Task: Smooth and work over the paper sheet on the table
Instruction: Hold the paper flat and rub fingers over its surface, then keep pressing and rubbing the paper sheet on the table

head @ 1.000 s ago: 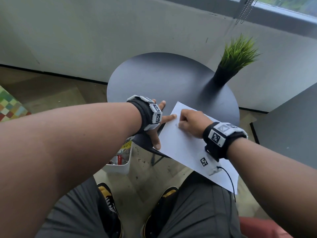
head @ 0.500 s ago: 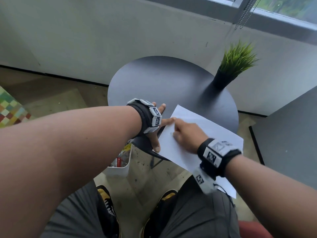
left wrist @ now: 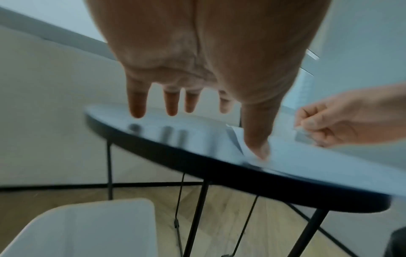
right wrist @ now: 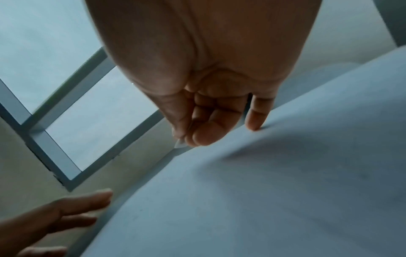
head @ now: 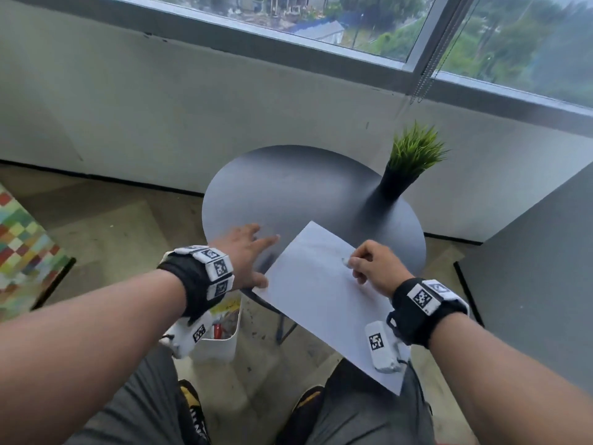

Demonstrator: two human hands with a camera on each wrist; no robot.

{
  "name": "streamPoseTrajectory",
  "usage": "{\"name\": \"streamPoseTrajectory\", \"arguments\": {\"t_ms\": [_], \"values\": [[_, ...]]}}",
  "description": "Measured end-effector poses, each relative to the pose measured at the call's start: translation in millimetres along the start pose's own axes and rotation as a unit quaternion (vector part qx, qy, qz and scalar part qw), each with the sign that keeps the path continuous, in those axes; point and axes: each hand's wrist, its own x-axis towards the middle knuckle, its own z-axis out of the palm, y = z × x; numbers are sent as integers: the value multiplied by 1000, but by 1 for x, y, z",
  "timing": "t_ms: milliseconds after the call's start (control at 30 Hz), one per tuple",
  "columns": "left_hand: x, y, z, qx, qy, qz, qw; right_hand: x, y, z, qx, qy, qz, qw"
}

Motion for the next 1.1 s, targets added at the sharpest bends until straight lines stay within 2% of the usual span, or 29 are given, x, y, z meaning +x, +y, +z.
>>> {"name": "streamPoseTrajectory", "arguments": {"t_ms": [67, 100, 133, 167, 200, 233, 267, 333, 433, 500, 533, 633, 667, 733, 833, 967, 1100], "values": [[-18, -15, 11, -94, 88, -77, 989, -7, -4, 18, 28, 24, 10, 999], [-27, -21, 19, -140, 107, -118, 977, -10, -7, 25, 46, 41, 14, 998], [-34, -25, 31, -186, 91, -152, 966, -12, -10, 32, 63, 57, 18, 996], [-40, -26, 44, -256, 37, -182, 949, -15, -14, 38, 80, 71, 22, 994], [-48, -23, 57, -350, -34, -207, 913, -18, -19, 43, 97, 80, 25, 992], [-55, -17, 66, -441, -98, -222, 864, -21, -24, 48, 114, 82, 28, 990], [-59, -12, 74, -503, -138, -226, 823, -24, -29, 54, 125, 78, 29, 989], [-58, -6, 79, -574, -141, -219, 777, -33, -40, 65, 125, 53, 23, 990], [-58, 4, 65, -618, -72, -219, 752, -39, -44, 64, 121, 17, 26, 992], [-59, 6, 53, -614, -57, -202, 761, -36, -37, 51, 125, 30, 43, 991], [-58, 3, 49, -592, -45, -187, 783, -31, -30, 42, 125, 44, 57, 990], [-49, -7, 31, -437, 15, -132, 890, -21, -14, 15, 97, 63, 91, 989], [-48, -9, 21, -387, 39, -122, 913, -17, -9, 7, 57, 64, 96, 992], [-45, -13, -1, -334, 90, -120, 930, -12, -9, -6, -27, 76, 102, 991], [-41, -17, -35, -319, 168, -103, 927, -12, -33, -16, 4, 67, 69, 995], [-27, -23, -67, -417, 221, -44, 881, -15, -63, -22, 102, 14, -1, 995], [-23, -24, -84, -483, 237, -15, 843, -20, -82, -28, 160, 58, -50, 984]]}}
